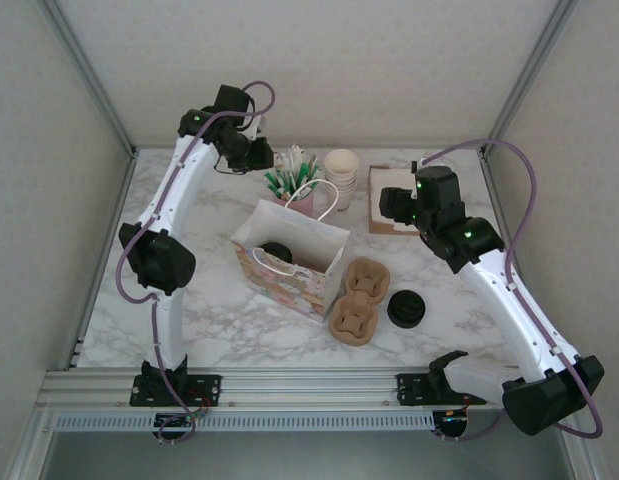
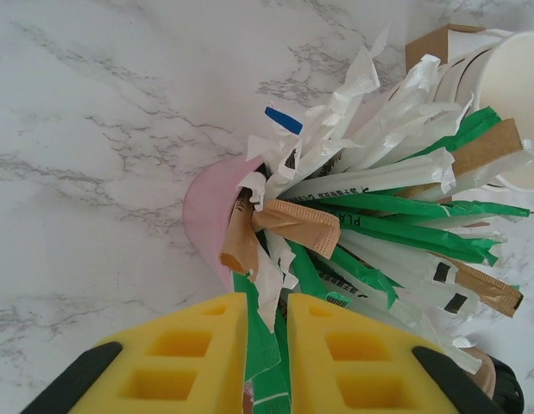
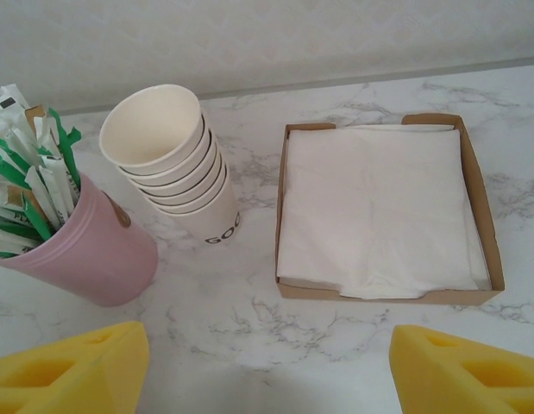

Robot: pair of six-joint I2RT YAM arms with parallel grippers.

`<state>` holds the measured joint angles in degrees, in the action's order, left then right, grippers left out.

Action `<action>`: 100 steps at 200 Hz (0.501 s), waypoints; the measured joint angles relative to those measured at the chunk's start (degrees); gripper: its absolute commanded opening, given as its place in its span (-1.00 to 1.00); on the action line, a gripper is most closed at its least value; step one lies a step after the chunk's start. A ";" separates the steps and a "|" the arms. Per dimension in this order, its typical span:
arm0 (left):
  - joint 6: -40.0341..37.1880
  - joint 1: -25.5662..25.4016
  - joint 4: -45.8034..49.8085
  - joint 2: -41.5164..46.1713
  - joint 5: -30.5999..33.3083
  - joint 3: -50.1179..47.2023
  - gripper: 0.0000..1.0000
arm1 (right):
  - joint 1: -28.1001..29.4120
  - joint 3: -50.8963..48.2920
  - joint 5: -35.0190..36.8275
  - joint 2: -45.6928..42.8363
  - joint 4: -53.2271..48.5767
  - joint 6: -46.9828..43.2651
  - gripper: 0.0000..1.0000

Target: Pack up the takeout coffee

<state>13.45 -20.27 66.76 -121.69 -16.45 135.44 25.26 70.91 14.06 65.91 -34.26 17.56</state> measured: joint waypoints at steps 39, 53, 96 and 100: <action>0.02 -0.17 0.17 -0.55 0.04 0.28 -0.68 | -0.04 0.00 -0.39 0.00 0.00 -0.13 0.50; 0.00 -0.28 0.24 -0.87 0.04 0.39 -0.68 | -0.04 0.00 -0.42 0.00 0.00 -0.20 0.50; 0.11 -0.33 0.46 -1.70 0.24 0.81 -0.94 | -0.04 0.00 -0.61 0.00 0.00 -0.22 0.51; -0.15 -0.33 0.46 -1.79 0.24 0.98 -0.97 | -0.04 0.00 -0.63 0.00 0.00 -0.22 0.51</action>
<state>13.30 -20.60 67.22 -123.48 -16.21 136.42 25.21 70.91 13.43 65.91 -34.26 17.34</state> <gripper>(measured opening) 0.058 0.754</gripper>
